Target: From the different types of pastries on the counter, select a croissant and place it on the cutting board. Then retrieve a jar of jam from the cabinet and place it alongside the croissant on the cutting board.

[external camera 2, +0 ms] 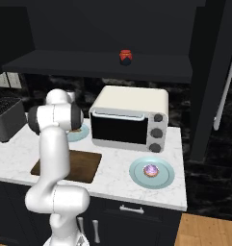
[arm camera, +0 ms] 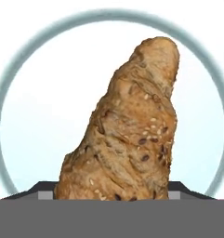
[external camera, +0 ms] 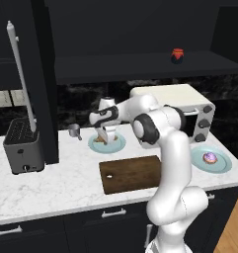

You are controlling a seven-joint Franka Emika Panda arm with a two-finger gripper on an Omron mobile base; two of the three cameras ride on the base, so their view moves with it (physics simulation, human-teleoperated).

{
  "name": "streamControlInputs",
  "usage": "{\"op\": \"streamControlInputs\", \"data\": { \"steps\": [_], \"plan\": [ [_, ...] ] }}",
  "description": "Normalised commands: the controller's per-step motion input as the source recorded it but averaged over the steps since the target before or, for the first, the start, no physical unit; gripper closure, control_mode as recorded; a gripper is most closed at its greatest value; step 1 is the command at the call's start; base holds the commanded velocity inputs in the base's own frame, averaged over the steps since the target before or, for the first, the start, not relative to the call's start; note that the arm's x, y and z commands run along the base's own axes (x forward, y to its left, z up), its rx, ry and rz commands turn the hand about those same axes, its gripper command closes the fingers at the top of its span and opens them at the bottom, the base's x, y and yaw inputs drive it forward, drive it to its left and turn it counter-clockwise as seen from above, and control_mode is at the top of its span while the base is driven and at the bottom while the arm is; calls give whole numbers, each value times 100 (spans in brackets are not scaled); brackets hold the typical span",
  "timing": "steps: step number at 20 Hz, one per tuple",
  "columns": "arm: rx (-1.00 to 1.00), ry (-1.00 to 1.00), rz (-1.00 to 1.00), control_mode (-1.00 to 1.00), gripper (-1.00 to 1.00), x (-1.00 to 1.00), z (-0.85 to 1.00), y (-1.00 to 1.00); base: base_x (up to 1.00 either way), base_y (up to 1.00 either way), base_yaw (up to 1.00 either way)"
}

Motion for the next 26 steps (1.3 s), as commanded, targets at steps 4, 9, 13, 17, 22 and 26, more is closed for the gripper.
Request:
{"op": "streamControlInputs", "data": {
  "steps": [4,9,13,17,22,26],
  "plan": [
    [0,-12,-4,-100,100,-36,52,-2,0,0,0],
    [0,-13,-8,-100,100,-71,38,-2,0,0,0],
    [0,-5,-10,-100,100,-89,5,-21,0,0,0],
    [0,-1,-13,-100,100,-72,0,-42,0,0,0],
    [0,0,-15,-100,100,-50,0,-46,0,0,0],
    [0,0,-12,-100,100,-42,0,-22,0,0,0]
  ]
}}
